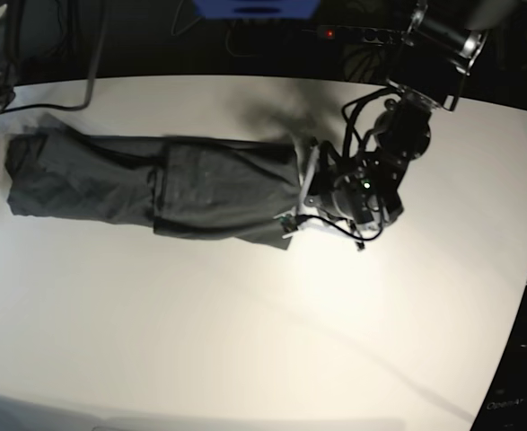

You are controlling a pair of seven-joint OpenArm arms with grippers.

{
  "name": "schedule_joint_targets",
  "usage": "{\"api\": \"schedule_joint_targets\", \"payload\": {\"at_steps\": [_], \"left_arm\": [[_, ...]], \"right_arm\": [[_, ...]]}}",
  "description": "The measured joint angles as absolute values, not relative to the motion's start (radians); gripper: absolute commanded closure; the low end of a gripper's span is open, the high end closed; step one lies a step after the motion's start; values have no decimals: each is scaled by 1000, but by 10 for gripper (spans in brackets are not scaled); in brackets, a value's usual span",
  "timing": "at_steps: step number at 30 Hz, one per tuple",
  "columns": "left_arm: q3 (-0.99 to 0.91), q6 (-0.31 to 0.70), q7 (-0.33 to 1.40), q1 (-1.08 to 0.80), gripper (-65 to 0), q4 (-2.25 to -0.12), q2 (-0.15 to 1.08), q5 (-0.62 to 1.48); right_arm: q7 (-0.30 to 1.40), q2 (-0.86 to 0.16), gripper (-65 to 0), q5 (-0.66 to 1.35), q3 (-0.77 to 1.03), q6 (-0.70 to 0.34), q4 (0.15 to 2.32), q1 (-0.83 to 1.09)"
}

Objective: Fold the T-shirt properly
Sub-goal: 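Release the strip end with the right gripper and move it aside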

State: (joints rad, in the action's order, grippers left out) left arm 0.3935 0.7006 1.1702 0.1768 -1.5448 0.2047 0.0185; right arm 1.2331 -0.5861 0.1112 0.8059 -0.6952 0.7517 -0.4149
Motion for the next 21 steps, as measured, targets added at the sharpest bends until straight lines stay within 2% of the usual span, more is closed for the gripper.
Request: {"api": "schedule_joint_targets", "payload": {"at_steps": [3, 11, 21], "left_arm": [[393, 700, 1171, 177, -31, -1545, 205, 18], [395, 701, 1177, 178, -31, -1545, 205, 18], [395, 701, 1178, 177, -31, -1545, 222, 19]], "right_arm": [[1231, -583, -422, 194, 798, -696, 752, -387], [1258, -585, -422, 205, 804, -695, 752, -401], [1358, -637, -422, 479, 722, -691, 752, -415]]}}
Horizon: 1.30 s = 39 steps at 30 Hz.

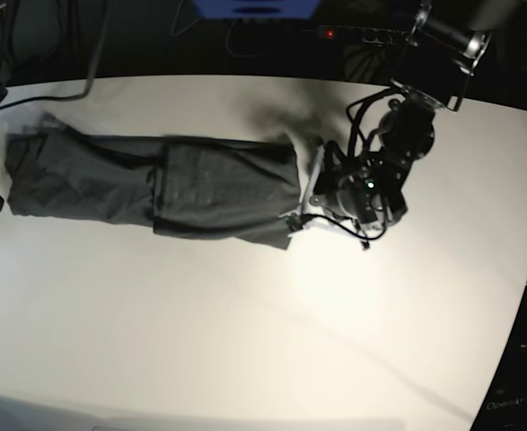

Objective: Fold the T-shirt properly
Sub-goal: 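Release the strip end with the right gripper and move it aside, then grasp the loose strip end with the right gripper at the table edge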

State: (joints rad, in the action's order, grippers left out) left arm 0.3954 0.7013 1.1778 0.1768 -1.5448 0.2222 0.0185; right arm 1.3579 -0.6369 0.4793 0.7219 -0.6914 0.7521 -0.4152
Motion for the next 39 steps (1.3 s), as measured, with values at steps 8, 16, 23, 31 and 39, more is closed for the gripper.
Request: {"api": "schedule_joint_targets", "payload": {"at_steps": [8, 16, 23, 31, 39], "left_arm": [[395, 702, 1177, 177, -31, -1545, 241, 19], [396, 702, 1177, 177, -31, -1545, 238, 19], [396, 702, 1177, 177, -31, -1545, 239, 19], [395, 702, 1177, 177, -31, -1545, 244, 19], [394, 702, 1178, 177, -31, -1546, 244, 18]], "right_arm": [[1388, -667, -428, 495, 743, -691, 752, -415], [1394, -645, -428, 644, 741, -692, 752, -346], [1392, -610, -428, 652, 740, -691, 752, -345], [1392, -590, -428, 654, 740, -691, 752, -346], [1397, -584, -428, 646, 738, -691, 784, -310]]}}
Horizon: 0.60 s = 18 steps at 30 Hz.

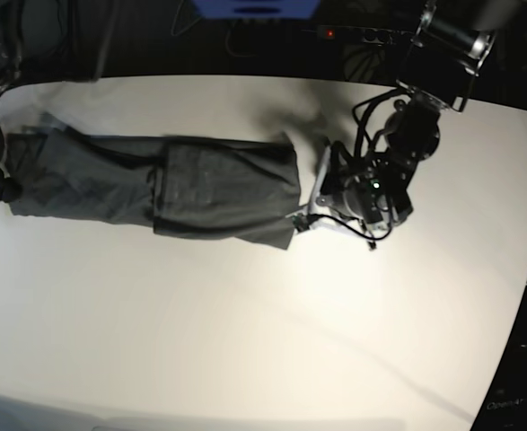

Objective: Fold the T-shirt properly
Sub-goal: 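Grasp the loose strip end with the right gripper at the table edge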

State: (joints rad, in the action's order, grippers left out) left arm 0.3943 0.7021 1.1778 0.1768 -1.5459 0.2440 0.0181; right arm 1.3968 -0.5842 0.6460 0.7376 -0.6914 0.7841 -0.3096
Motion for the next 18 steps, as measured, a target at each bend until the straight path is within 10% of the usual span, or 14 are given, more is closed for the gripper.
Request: {"api": "schedule_joint_targets", "payload": {"at_steps": [18], "left_arm": [[394, 702, 1177, 177, -31, -1547, 244, 19]], "right_arm": [[1396, -511, -428, 647, 739, -691, 865, -271]]}}
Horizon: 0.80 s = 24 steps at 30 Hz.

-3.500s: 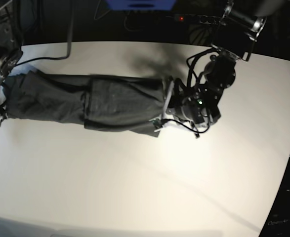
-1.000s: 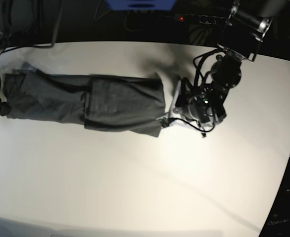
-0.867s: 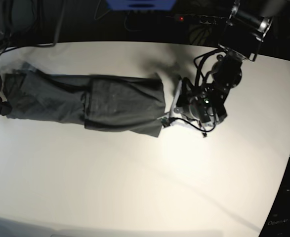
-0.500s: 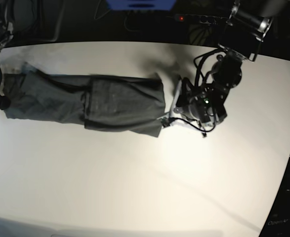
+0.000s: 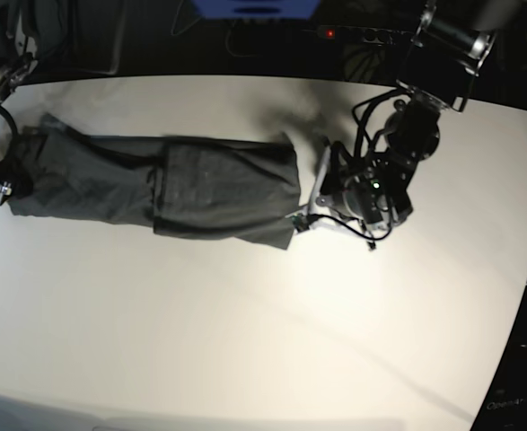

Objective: Fold the T-shirt properly
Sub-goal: 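Grasp the loose strip end with the right gripper at the table edge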

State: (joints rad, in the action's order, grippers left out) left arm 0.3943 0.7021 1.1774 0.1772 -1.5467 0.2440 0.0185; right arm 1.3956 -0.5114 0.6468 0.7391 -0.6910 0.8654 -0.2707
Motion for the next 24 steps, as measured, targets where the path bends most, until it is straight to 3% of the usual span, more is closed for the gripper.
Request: {"api": "schedule_joint_targets", "payload": {"at_steps": [24], "left_arm": [[394, 702, 1178, 177, -31, -1547, 241, 18]], "right_arm": [[1398, -546, -428, 654, 652, -691, 979, -253]]}}
